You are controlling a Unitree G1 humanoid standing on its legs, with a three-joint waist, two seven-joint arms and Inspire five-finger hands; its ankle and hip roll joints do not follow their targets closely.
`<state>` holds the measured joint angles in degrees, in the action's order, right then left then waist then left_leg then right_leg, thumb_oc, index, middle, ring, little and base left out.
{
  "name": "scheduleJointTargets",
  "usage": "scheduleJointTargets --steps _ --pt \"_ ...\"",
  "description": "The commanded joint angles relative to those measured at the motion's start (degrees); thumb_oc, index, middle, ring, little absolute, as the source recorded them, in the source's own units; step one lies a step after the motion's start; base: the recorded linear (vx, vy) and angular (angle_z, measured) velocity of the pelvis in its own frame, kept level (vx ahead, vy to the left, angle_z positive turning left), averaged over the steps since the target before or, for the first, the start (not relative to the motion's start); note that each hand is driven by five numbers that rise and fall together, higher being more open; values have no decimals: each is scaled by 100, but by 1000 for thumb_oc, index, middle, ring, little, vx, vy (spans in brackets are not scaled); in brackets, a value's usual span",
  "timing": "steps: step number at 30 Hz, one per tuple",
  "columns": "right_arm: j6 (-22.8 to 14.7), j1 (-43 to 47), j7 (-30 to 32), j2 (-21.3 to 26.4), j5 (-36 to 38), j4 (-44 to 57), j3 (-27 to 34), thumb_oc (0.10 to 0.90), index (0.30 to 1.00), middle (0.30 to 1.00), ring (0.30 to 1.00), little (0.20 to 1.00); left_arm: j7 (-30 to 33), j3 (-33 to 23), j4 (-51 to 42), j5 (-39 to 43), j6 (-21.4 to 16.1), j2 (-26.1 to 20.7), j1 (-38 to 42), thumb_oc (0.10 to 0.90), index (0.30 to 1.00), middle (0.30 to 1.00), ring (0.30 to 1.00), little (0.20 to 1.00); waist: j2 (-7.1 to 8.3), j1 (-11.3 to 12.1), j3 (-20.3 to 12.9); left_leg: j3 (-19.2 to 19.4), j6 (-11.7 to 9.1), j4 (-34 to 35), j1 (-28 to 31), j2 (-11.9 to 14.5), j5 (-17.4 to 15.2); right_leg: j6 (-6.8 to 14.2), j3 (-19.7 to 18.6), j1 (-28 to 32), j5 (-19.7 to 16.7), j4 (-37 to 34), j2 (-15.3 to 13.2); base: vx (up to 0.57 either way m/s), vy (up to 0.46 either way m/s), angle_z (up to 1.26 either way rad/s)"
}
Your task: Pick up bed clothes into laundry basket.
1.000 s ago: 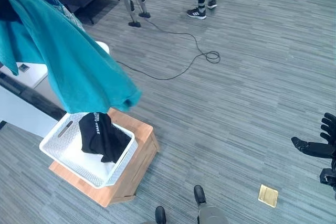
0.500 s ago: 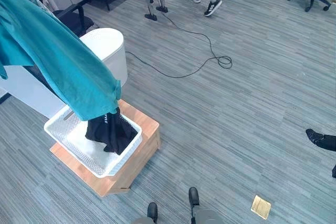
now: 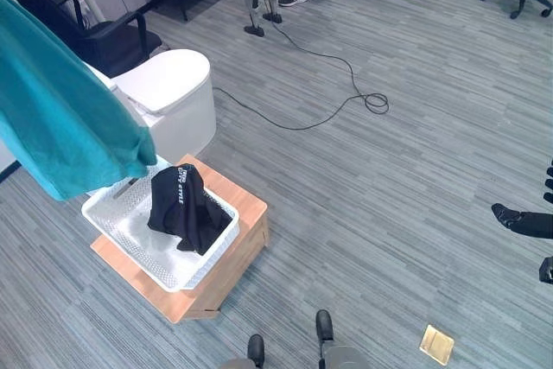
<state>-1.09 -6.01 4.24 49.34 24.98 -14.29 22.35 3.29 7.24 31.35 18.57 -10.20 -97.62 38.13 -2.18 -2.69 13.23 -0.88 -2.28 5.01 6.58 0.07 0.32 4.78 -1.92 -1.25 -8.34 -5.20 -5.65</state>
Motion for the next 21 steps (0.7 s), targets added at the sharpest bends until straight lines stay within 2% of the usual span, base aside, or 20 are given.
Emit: scheduleJointTargets --steps 1,3,7,11,15,19,21 --pt "-497 458 196 1053 -89 429 241 800 900 900 900 900 578 -1144 472 405 -200 -1098 178 400 300 300 300 300 -119 -276 -700 92 -112 -1 -273 65 -102 813 60 317 884 468 -728 0 0 0" --pt "-487 577 175 1146 -75 394 130 800 900 900 900 900 525 -1413 545 412 -177 -1173 -48 400 300 300 300 300 -176 -360 -688 99 -113 -1 -265 69 -103 815 77 331 885 461 -728 7 5 2" --pt "-460 707 187 1342 -96 271 97 800 900 900 900 900 446 -2006 675 388 -145 -1309 -610 400 300 300 300 300 -181 -425 -649 87 -121 -1 -285 74 -85 809 88 309 869 454 -707 0 0 0" --pt "-505 690 254 1447 35 155 287 800 900 900 900 900 445 -2971 723 431 -107 -1388 -1549 400 300 300 300 300 -41 -402 -640 69 -131 -1 -330 95 -67 811 117 286 857 436 -681 0 0 0" --pt "-519 555 261 1369 46 155 433 800 900 900 900 900 456 -3660 714 402 -102 -1379 -2289 400 300 300 300 300 73 -339 -644 73 -137 -1 -342 113 -69 805 121 274 875 449 -673 0 0 0" --pt "-516 441 252 1276 23 169 500 800 900 900 900 900 477 -4169 570 307 -98 -1372 -2871 400 300 300 300 300 128 -269 -647 81 -134 -1 -340 121 -69 799 110 264 887 472 -662 0 0 0" --pt "-512 384 236 1222 14 166 532 800 900 900 900 900 468 -4256 486 342 -134 -1337 -2972 400 300 300 300 300 147 -232 -650 74 -127 -1 -328 121 -75 796 103 260 890 488 -661 0 0 0"
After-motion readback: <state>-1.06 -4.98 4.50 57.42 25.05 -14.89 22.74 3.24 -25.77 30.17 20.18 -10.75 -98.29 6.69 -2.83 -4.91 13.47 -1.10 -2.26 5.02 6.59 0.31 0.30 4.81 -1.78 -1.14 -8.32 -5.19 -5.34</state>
